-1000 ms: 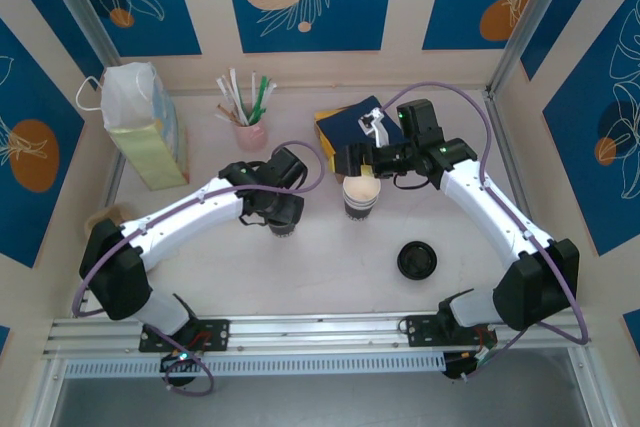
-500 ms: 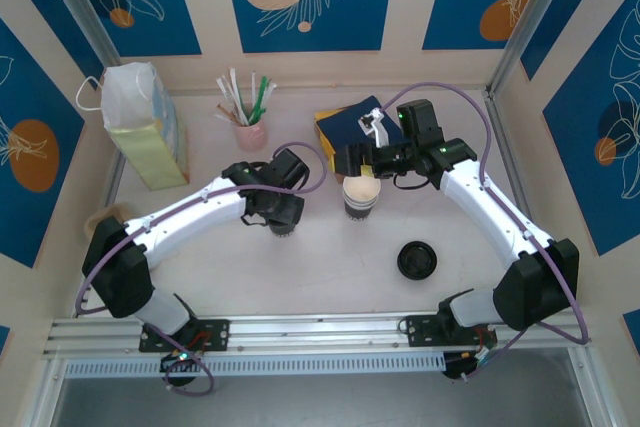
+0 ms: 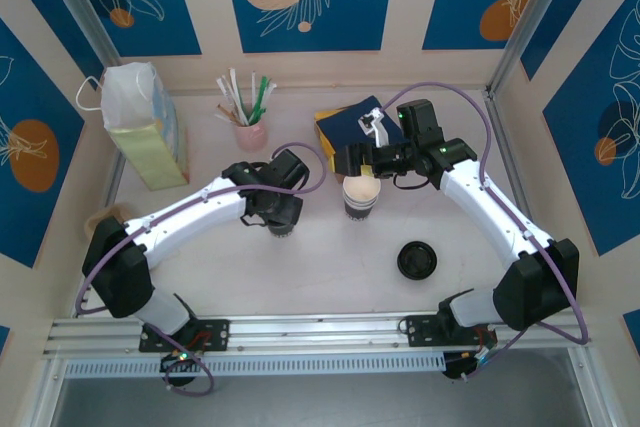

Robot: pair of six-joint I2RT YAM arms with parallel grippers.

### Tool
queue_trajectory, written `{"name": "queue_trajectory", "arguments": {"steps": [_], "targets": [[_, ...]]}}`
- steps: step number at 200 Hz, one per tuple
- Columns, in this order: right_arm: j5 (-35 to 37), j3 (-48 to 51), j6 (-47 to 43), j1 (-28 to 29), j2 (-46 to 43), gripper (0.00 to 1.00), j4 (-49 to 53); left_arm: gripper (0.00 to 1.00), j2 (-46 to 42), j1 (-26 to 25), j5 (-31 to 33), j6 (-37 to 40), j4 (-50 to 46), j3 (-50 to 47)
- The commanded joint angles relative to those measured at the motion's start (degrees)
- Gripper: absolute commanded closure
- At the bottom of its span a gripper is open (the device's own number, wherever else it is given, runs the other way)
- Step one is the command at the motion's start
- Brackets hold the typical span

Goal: Pack the takeout coffee

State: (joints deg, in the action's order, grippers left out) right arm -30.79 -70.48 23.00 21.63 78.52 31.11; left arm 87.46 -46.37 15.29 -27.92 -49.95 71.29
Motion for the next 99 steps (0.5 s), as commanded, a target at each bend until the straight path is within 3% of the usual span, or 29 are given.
{"name": "queue_trajectory", "arguments": {"steps": [1,99], "targets": [[-0.66,0.28,0.29,0.17,-0.83,0.01,0.16,0.31,-0.36,-0.62,0.01,0.39,-1.14,-1.25],[-0.45,0.41,0.43,0.62,-0.79,0.01,0.13,0.30,-1.13,-0.62,-1.28,-0.91,-0.28,-4.50]]}}
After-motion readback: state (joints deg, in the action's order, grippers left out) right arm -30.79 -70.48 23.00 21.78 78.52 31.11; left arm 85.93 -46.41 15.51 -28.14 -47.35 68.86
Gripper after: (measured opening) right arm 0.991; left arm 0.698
